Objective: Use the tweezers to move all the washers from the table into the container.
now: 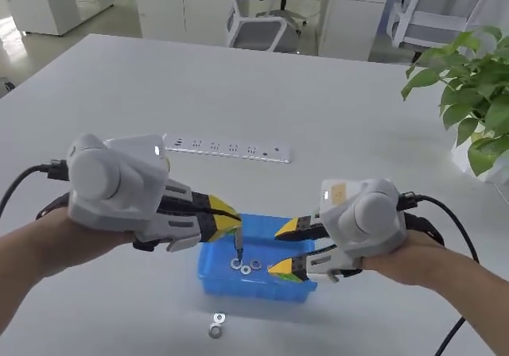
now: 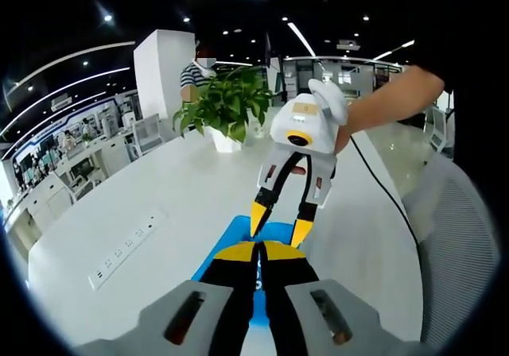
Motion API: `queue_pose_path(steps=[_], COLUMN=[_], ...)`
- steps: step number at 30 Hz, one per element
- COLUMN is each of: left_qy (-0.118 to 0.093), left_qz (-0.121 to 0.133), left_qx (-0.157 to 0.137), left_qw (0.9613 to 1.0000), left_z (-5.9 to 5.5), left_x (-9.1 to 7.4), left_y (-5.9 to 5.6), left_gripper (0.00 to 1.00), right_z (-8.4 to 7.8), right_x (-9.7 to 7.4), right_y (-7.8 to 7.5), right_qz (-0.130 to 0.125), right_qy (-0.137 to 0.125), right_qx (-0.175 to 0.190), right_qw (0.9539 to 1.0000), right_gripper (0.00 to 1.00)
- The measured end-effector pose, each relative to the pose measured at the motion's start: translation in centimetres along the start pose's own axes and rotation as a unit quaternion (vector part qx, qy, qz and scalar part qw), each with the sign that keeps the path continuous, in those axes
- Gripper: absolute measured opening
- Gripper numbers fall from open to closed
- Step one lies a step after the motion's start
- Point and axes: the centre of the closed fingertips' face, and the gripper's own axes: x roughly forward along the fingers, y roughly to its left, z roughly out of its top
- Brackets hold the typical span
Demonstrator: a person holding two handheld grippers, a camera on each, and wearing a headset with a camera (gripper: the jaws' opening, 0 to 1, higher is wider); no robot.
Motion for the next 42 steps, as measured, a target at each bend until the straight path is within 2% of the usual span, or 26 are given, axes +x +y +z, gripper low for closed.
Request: queue_pose_path(steps=[7,16,24,31,42], left_qy=[0.006,0.008,0.005,0.009,0.017], left_qz=[-0.004,-0.005,0.001,-0.004,-0.011], left_qx=[-0.002,-0.004,-0.006,-0.008,-0.006], left_qw=[1.0,0.9999,1.0,0.9999,0.9998], left_z=[0.1,0.2,0.2,-0.1,-1.3], left_x=[-0.8,-1.6,-2.5,-3.0,-3.3], left_y=[-0.9,-1.7,-2.1,-2.8,-4.0], left_gripper=[0.05,0.05,0.05,0.05,0.05], right_z=[-0.8,-1.6,-1.9,-2.1,-2.0], right_x=[-1.6,-3.0,-3.6,-4.0,-4.2], right_y=[0.2,0.9,1.9,2.5,3.4], right_qz=[-0.026,-0.051,-0.065,-0.079,-0.084], right_qy=[0.002,0.004,0.004,0.001,-0.005], right_qx=[0.043,0.075,0.096,0.115,0.126], right_qw=[0.9987,0.9958,0.9932,0.9902,0.9885], right_gripper=[0.4,0.49,0.56,0.64,0.71])
